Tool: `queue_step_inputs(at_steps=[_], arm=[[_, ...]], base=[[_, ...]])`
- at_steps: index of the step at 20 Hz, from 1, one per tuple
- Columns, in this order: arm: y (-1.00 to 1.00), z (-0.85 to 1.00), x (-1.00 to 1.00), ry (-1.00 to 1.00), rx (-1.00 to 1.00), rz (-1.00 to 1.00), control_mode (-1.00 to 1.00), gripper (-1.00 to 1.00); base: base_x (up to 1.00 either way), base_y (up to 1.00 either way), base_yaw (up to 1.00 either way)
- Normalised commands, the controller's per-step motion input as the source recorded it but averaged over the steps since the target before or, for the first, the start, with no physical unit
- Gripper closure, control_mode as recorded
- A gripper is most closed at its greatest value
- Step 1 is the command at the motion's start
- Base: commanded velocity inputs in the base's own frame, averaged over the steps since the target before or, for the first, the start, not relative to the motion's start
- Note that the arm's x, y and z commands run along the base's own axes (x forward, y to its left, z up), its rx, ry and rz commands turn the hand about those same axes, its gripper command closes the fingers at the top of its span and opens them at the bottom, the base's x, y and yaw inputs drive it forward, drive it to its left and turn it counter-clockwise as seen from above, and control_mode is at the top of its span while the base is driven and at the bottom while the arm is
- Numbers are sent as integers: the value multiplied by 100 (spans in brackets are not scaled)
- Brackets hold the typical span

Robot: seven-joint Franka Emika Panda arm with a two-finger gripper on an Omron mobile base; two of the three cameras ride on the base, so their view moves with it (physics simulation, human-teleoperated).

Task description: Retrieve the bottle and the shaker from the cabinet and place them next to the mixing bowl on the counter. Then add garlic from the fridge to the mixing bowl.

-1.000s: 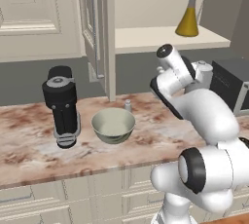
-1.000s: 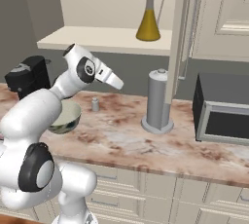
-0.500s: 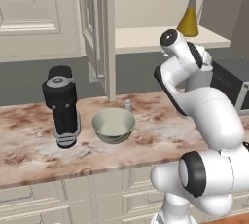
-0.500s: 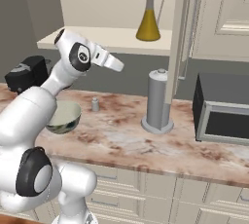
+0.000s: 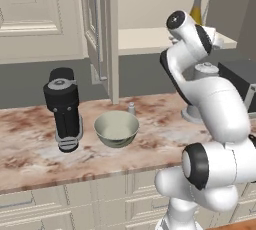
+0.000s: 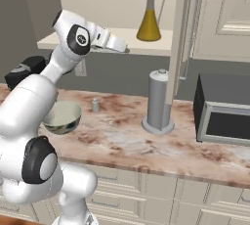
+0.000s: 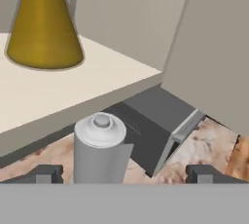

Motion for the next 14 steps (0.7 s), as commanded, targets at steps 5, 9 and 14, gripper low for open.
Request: queue_step_inputs(at_steps=[5,9,14], arm=[[-19,42,33,-2,2,3,-100,-100],[-4,42,49,-1,-1,13,-100,-100],[-8,43,23,-4,-6,10,-100,-100]], base=[[0,0,0],[0,0,0],[0,0,0]])
